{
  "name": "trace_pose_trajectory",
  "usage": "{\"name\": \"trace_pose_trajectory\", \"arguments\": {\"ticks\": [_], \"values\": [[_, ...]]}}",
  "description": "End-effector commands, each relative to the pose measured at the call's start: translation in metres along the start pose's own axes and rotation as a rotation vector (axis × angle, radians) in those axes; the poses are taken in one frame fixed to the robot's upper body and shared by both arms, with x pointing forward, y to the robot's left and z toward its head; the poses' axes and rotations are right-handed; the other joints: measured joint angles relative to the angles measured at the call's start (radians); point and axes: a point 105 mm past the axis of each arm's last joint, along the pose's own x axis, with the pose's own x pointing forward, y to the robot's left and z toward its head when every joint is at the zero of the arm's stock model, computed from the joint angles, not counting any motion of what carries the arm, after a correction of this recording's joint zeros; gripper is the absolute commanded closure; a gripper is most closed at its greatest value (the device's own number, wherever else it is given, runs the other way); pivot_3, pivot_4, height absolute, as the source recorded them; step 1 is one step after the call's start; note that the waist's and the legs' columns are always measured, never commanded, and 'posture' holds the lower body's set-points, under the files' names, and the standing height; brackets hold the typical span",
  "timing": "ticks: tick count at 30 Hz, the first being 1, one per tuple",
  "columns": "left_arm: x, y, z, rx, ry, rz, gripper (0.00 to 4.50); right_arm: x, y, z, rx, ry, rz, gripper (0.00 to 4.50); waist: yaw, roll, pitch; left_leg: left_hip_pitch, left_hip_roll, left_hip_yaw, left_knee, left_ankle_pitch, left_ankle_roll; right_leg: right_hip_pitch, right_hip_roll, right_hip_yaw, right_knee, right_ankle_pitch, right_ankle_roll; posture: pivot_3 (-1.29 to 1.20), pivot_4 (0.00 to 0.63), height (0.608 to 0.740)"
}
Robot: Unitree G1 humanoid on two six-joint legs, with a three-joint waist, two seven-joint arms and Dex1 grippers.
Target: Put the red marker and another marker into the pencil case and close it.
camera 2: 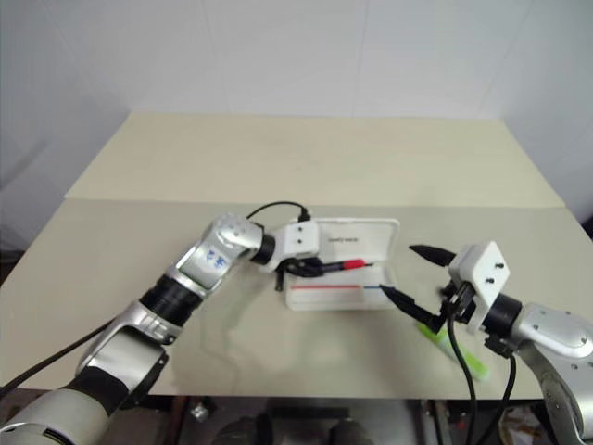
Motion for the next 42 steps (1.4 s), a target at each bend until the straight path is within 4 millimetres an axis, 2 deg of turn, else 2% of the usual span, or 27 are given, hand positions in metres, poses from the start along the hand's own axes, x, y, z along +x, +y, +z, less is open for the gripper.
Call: {"name": "trace_pose_trajectory", "arguments": {"ticks": [1, 2, 3, 7, 13, 17, 20, 24, 25, 29, 37, 42], "values": [[-0.001, 0.001, 0.014, 0.037, -0.033, -0.003, 3.95, -0.002, 0.001, 0.013, -0.029, -0.041, -0.015, 0.0, 0.0, 0.0, 0.0, 0.0, 0.0, 0.0, 0.0, 0.0, 0.0, 0.0, 0.0, 0.0, 0.0, 0.0, 0.0, 0.0, 0.15, 0.74], [0.0, 0.0, 0.014, 0.035, -0.037, -0.008, 3.95, -0.002, 0.001, 0.014, -0.029, -0.041, -0.016, 0.0, 0.0, 0.0, 0.0, 0.0, 0.0, 0.0, 0.0, 0.0, 0.0, 0.0, 0.0, 0.0, 0.0, 0.0, 0.0, 0.0, 0.15, 0.74], [0.0, -0.001, 0.015, 0.032, -0.044, -0.015, 3.23, -0.002, 0.001, 0.014, -0.028, -0.042, -0.017, 0.0, -0.001, 0.0, 0.0, 0.0, 0.0, 0.0, 0.0, 0.0, 0.0, 0.0, 0.0, 0.0, 0.0, 0.0, 0.0, 0.0, 0.15, 0.74], [0.001, -0.005, 0.027, 0.038, -0.1, -0.035, 2.05, -0.002, 0.001, 0.014, -0.025, -0.042, -0.018, 0.0, 0.0, 0.0, 0.0, 0.0, 0.0, 0.0, 0.0, 0.0, 0.0, 0.0, 0.0, 0.0, 0.0, 0.0, 0.0, 0.0, 0.15, 0.74], [-0.004, -0.008, 0.033, 0.051, -0.118, -0.039, 2.05, 0.0, 0.002, 0.013, -0.016, -0.048, -0.013, 0.0, -0.001, 0.0, 0.0, 0.0, 0.0, 0.0, 0.0, 0.0, 0.0, 0.0, 0.001, 0.0, 0.0, 0.0, 0.0, 0.0, 0.15, 0.74], [-0.014, -0.013, 0.043, 0.062, -0.177, -0.064, 2.05, 0.002, 0.003, 0.01, -0.004, -0.048, -0.005, 0.0, -0.001, 0.0, 0.0, 0.0, 0.001, 0.0, 0.0, 0.0, 0.0, 0.0, 0.001, -0.001, 0.0, 0.0, 0.0, 0.0, 0.15, 0.74], [-0.027, -0.021, 0.047, 0.067, -0.205, -0.111, 1.48, 0.003, 0.001, 0.008, 0.003, -0.04, 0.002, 0.0, -0.002, 0.0, 0.0, 0.0, 0.0, 0.0, 0.0, 0.0, 0.0, 0.0, 0.001, -0.001, 0.0, 0.0, 0.0, 0.0, 0.15, 0.74], [-0.044, -0.016, 0.053, 0.054, -0.277, -0.071, 0.15, 0.0, -0.003, -0.002, -0.001, 0.029, 0.013, 0.0, -0.001, 0.0, 0.0, 0.0, 0.0, 0.0, 0.0, 0.0, 0.0, 0.0, 0.001, -0.001, 0.001, 0.0, 0.0, 0.0, 0.15, 0.74], [-0.052, -0.015, 0.051, 0.053, -0.306, -0.063, 0.03, -0.002, -0.005, -0.006, 0.001, 0.065, 0.013, 0.0, -0.001, 0.0, 0.0, 0.0, 0.0, 0.0, 0.001, 0.0, 0.0, 0.001, 0.001, -0.001, 0.001, 0.0, 0.0, 0.0, 0.15, 0.74], [-0.077, -0.021, 0.039, 0.117, -0.387, -0.091, 0.03, -0.013, -0.011, -0.019, 0.003, 0.173, 0.01, 0.0, -0.004, 0.0, 0.0, 0.001, 0.001, 0.0, 0.0, 0.0, 0.0, 0.001, 0.0, -0.001, 0.001, 0.0, 0.0, 0.0, 0.15, 0.74], [-0.112, -0.033, -0.004, 0.082, -0.392, -0.129, 0.03, -0.049, -0.019, -0.044, 0.043, 0.399, -0.013, 0.0, 0.0, 0.0, 0.0, 0.002, 0.0, 0.0, 0.0, 0.0, 0.0, 0.002, 0.0, -0.001, 0.0, 0.0, 0.0, 0.0, 0.15, 0.74], [-0.123, -0.044, -0.009, 0.114, -0.434, -0.168, 0.03, -0.075, -0.018, -0.048, 0.069, 0.487, 0.003, 0.0, 0.0, 0.0, 0.0, 0.002, 0.0, 0.0, 0.0, -0.001, 0.002, 0.003, 0.0, -0.001, -0.001, 0.0, 0.0, 0.0, 0.15, 0.74]]}}
